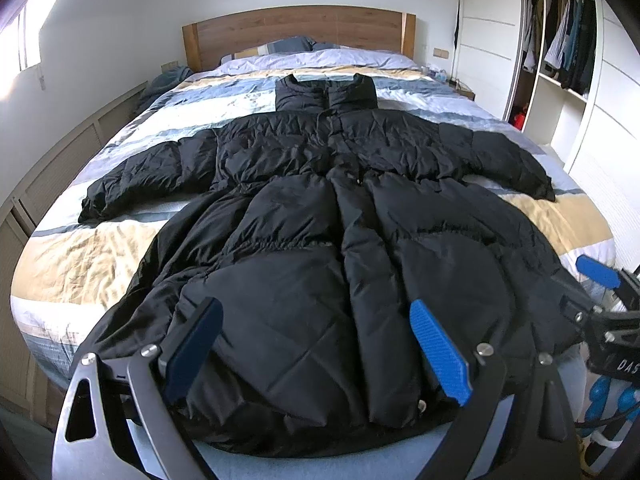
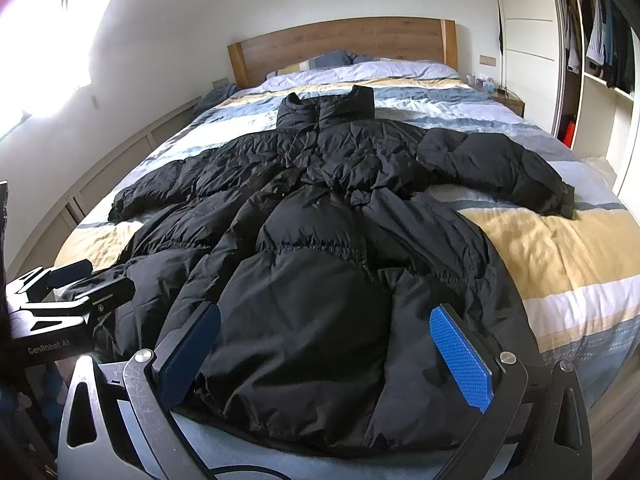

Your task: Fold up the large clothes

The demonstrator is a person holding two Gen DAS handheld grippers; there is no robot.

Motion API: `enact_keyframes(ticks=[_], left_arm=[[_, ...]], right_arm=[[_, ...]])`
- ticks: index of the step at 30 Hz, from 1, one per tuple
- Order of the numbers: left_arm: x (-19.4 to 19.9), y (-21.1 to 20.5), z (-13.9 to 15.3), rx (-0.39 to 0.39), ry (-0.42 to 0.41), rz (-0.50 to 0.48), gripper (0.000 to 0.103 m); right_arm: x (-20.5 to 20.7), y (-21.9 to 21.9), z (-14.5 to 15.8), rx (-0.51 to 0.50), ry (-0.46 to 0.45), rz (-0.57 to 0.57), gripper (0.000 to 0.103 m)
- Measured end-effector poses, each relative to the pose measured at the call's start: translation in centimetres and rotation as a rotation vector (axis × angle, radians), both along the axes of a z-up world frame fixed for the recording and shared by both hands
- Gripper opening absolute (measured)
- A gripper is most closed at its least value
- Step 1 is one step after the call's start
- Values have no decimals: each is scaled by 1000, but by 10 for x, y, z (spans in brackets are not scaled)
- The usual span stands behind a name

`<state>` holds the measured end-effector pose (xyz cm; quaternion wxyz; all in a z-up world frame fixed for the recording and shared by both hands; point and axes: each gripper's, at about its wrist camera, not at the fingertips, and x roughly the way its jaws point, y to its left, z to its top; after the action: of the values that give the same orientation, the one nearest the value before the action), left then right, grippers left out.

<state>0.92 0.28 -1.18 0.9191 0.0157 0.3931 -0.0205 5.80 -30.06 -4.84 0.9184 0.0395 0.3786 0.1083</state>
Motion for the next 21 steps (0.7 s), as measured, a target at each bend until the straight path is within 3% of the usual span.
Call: enact_keyframes(ticks=[12,21], left_arm=[[6,-1,-2,53,7,24,95],[9,-3,-3,68,26,-21,95]], right_arm=[[5,3,-6,-2,20,2,103],[6,2,-9,-5,28,5,103]])
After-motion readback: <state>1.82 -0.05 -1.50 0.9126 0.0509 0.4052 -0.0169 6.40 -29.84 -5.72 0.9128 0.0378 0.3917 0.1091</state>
